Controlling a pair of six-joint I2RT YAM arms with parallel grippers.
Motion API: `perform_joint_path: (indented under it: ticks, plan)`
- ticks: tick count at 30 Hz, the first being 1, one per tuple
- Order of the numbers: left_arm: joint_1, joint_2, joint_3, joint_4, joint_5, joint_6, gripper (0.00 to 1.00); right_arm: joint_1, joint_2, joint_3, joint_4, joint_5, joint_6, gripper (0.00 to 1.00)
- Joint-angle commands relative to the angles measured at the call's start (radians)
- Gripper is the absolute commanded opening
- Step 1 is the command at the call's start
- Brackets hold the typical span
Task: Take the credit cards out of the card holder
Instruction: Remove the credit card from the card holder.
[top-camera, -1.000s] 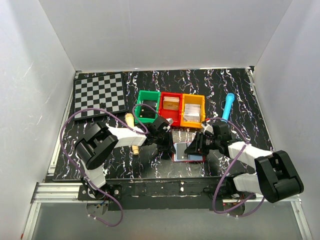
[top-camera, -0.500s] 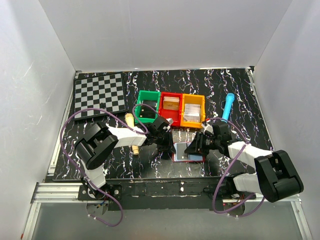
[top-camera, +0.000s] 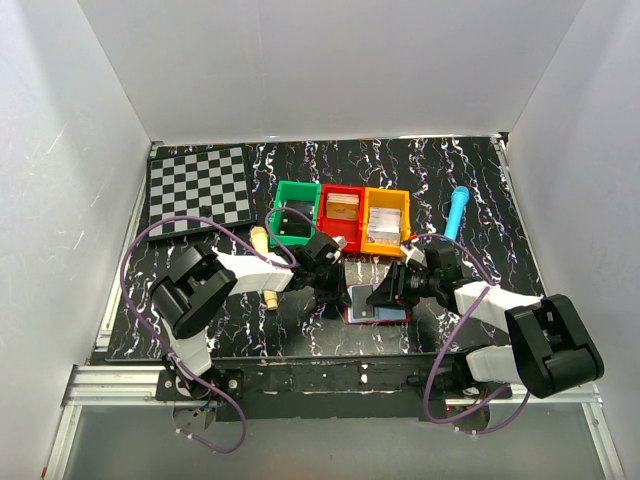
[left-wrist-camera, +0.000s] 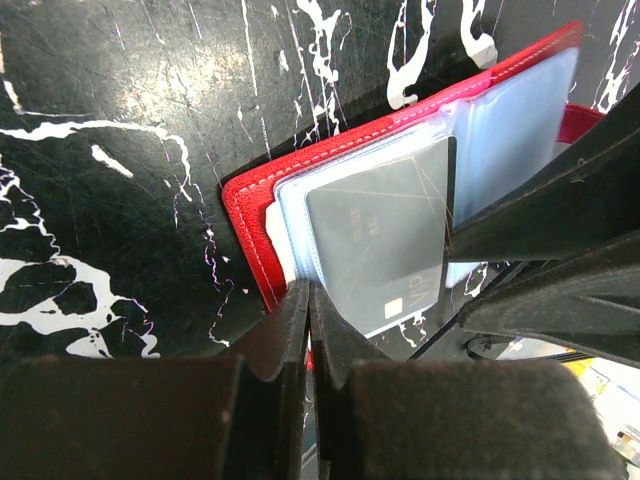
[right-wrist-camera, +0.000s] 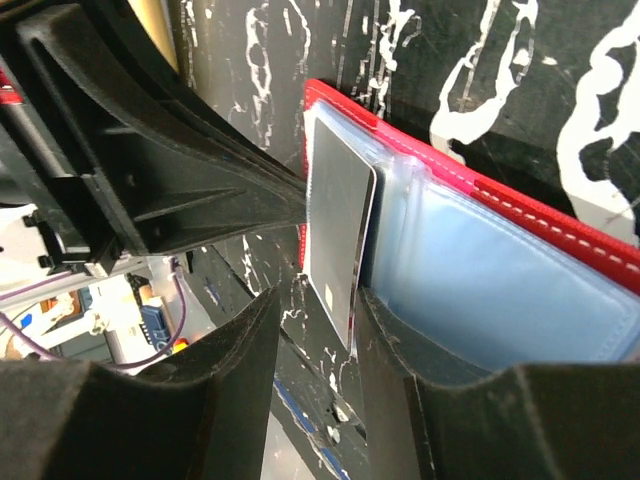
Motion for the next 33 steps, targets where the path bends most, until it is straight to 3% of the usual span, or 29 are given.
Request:
perform_joint_path:
  ticks: [1, 7, 25, 33]
  plan:
    - [-0.008, 0.062, -0.012, -0.061, -0.046, 0.032, 0.00, 0.010, -0.016, 0.004, 0.128, -0.091, 0.039, 0.43]
    - [-0.008, 0.070, -0.009, -0.061, -0.040, 0.035, 0.00, 0.022, 0.009, -0.012, 0.221, -0.145, 0.082, 0.43]
    - [-0.008, 0.063, -0.012, -0.053, -0.037, 0.035, 0.00, 0.059, 0.067, 0.050, 0.101, -0.082, 0.029, 0.41]
    - [-0.008, 0.063, -0.015, -0.064, -0.049, 0.032, 0.00, 0.058, 0.020, 0.062, 0.024, -0.037, 0.003, 0.39]
